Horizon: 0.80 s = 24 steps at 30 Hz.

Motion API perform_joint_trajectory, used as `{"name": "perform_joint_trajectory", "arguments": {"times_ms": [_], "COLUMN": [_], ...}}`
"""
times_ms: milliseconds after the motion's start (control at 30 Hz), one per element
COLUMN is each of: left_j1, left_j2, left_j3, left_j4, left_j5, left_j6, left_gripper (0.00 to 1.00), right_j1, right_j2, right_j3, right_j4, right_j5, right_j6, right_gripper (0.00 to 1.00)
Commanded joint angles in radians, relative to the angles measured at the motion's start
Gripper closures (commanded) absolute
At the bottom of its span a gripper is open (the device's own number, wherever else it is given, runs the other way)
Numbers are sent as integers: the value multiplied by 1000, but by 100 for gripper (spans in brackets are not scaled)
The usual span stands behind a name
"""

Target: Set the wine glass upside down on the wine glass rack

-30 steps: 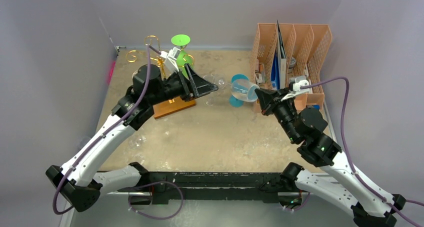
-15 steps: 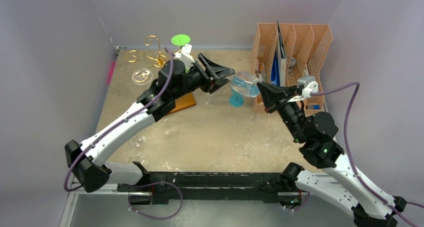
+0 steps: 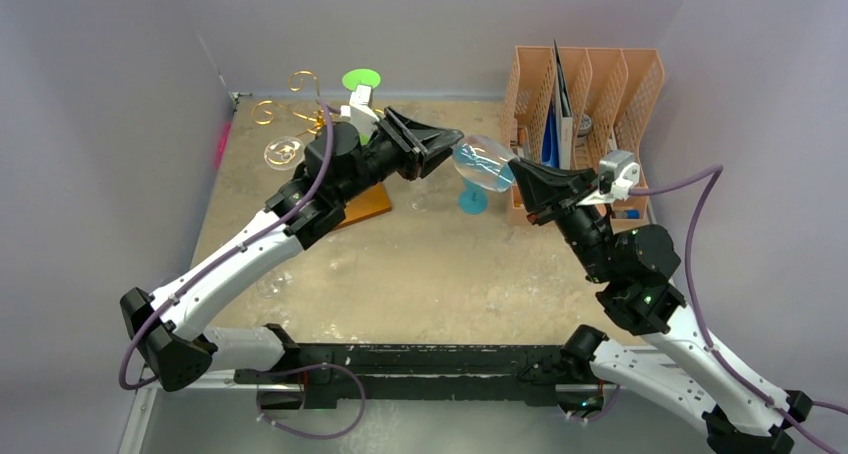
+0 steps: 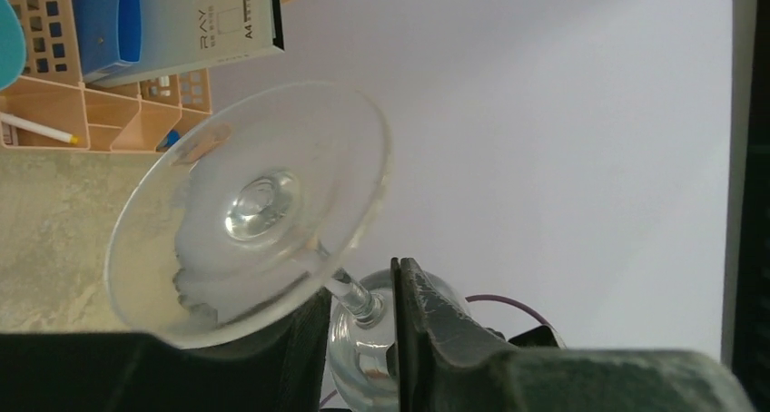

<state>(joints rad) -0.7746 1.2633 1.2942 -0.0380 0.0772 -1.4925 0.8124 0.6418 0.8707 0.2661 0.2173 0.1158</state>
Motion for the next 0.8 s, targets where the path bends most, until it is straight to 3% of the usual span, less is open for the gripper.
{"name": "perform_joint_trajectory", "arguments": {"times_ms": [0, 167, 333, 633, 767], "left_j1": [-11, -10, -10, -8, -8], "left_j2": [-34, -16, -2, -50, -81], "left_j3": [20, 36, 30, -41, -41], "left_j4": [69, 113, 195, 240, 230], "left_j5": [25, 56, 79, -12, -52], "left_j6": [-46, -27, 2, 178, 316], "left_gripper": [77, 100, 100, 100, 100], "right_j1": [5, 5, 5, 5, 5], "right_j2": [14, 32, 48, 36, 18], "right_j3": [43, 61, 78, 71, 99], "right_j4": [96, 64, 34, -54, -190], "right_j5": [-62, -112, -118, -106, -83], "right_j6": [8, -30, -58, -63, -105], "right_gripper": [100, 100, 97, 52, 42]}}
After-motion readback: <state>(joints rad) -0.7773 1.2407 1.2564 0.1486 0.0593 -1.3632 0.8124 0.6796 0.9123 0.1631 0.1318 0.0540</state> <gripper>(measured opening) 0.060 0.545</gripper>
